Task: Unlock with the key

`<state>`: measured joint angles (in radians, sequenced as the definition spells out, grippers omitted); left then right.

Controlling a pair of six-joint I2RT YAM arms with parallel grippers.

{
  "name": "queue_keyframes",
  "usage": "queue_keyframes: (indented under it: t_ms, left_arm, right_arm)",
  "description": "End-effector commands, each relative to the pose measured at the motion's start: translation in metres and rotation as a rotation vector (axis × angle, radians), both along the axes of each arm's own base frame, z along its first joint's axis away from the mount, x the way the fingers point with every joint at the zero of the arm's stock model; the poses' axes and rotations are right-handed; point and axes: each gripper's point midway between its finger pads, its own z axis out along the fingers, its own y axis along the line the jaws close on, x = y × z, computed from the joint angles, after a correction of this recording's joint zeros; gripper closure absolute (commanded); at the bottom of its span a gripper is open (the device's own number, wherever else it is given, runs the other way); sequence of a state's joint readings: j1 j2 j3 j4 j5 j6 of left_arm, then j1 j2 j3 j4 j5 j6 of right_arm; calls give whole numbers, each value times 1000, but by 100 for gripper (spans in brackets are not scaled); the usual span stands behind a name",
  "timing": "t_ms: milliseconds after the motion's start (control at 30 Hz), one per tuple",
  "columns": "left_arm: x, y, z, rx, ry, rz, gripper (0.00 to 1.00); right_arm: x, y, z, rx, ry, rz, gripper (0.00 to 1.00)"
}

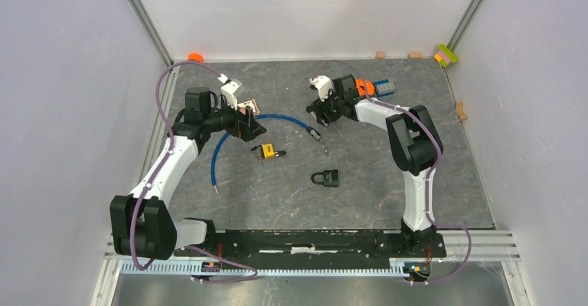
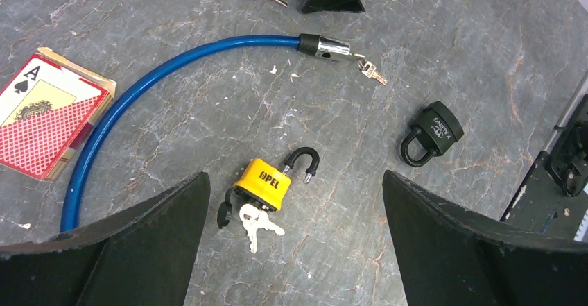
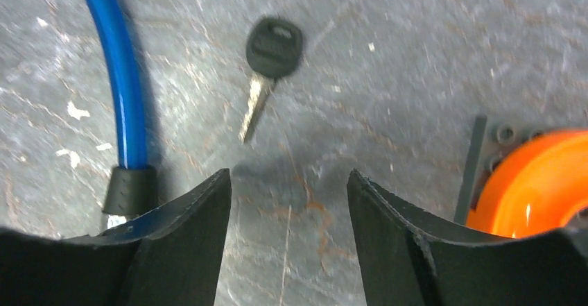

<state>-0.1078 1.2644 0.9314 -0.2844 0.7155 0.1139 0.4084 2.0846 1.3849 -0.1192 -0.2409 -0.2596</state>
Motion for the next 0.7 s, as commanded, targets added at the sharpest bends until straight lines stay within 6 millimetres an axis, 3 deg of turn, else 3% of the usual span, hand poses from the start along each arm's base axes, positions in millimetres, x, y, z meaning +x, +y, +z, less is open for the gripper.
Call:
queue_keyframes:
  t_ms: [0,167,367,667]
  left_arm:
    - [-1,-2,12,-26,-28,-1,0]
    - [1,-1,12,-24,-27,2,0]
    - [-1,-2,15,-26,-25,1,0]
    - [-5,-2,19,-33,-35,-4,0]
  right_arm:
    - [16,33,14,94,-10,53,32]
    - [27,50,11,112,-14,55,31]
    - [44,61,-4,80,11,13,37]
    - [25,58,-19,35,28,2,48]
